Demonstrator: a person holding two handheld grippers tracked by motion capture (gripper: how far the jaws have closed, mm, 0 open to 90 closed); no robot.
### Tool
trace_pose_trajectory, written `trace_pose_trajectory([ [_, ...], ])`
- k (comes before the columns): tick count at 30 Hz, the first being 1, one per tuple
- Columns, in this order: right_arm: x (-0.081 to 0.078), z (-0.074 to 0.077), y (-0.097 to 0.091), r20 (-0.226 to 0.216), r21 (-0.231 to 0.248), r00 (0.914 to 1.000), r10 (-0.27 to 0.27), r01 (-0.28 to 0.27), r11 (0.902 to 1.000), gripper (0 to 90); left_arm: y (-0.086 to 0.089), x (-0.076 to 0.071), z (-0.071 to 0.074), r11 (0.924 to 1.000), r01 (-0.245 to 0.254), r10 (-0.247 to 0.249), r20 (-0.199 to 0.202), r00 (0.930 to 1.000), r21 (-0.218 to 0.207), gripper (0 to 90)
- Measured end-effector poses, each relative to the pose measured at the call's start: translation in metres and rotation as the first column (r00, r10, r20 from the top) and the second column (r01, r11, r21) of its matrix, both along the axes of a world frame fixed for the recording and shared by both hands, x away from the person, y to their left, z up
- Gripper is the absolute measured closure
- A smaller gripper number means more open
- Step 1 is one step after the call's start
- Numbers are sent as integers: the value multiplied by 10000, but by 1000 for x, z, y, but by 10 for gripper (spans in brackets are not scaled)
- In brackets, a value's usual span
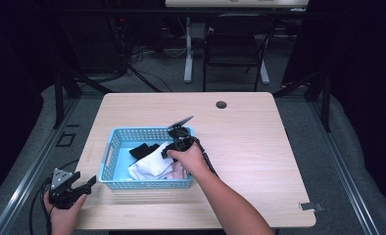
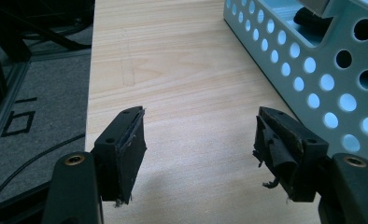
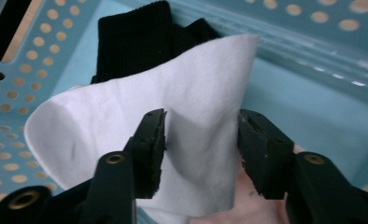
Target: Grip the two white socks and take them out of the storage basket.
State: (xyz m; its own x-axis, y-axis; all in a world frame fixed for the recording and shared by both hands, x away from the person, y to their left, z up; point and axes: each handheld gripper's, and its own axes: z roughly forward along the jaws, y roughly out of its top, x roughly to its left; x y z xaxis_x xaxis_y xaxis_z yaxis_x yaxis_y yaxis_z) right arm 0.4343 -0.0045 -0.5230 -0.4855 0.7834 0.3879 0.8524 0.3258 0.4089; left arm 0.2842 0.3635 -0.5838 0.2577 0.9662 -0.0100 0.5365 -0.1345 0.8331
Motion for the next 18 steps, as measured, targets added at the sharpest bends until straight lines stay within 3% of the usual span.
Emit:
trace_pose_trajectory([
  [1,-1,-1,1,-50,212,9999,-109,110,9997,543,0,0,0,10000,5,-5,0,10000,1,332],
  [3,-1,-1,0,-177,283,9997,182,-177,9994,604,0,0,0,10000,-4,4,-17,10000,11,332],
  [7,-5,3,0,483,417,9986,228,-248,9988,706,0,0,0,10000,3,-3,-4,10000,10,332],
  [8,-7,5,1,870,463,9959,263,-304,9985,753,0,0,0,10000,0,0,10,10000,16,332],
  [10,-8,9,0,1152,262,9916,584,-618,9977,776,-1,0,0,10000,12,-12,-7,10000,87,332],
  [12,-10,10,2,1391,296,9889,521,-567,9980,787,-1,0,0,9999,43,-43,-40,10000,149,332],
  [16,-18,16,6,2118,-62,9717,1046,-1057,9944,821,-1,1,0,9999,35,-35,-19,10000,127,332],
  [17,-23,21,8,2685,-310,9529,1412,-1379,9900,827,-1,0,0,9999,5,-5,-15,10000,109,332],
  [18,-25,24,9,2931,-390,9439,1519,-1470,9884,832,0,0,0,10000,0,0,8,10000,86,332],
])
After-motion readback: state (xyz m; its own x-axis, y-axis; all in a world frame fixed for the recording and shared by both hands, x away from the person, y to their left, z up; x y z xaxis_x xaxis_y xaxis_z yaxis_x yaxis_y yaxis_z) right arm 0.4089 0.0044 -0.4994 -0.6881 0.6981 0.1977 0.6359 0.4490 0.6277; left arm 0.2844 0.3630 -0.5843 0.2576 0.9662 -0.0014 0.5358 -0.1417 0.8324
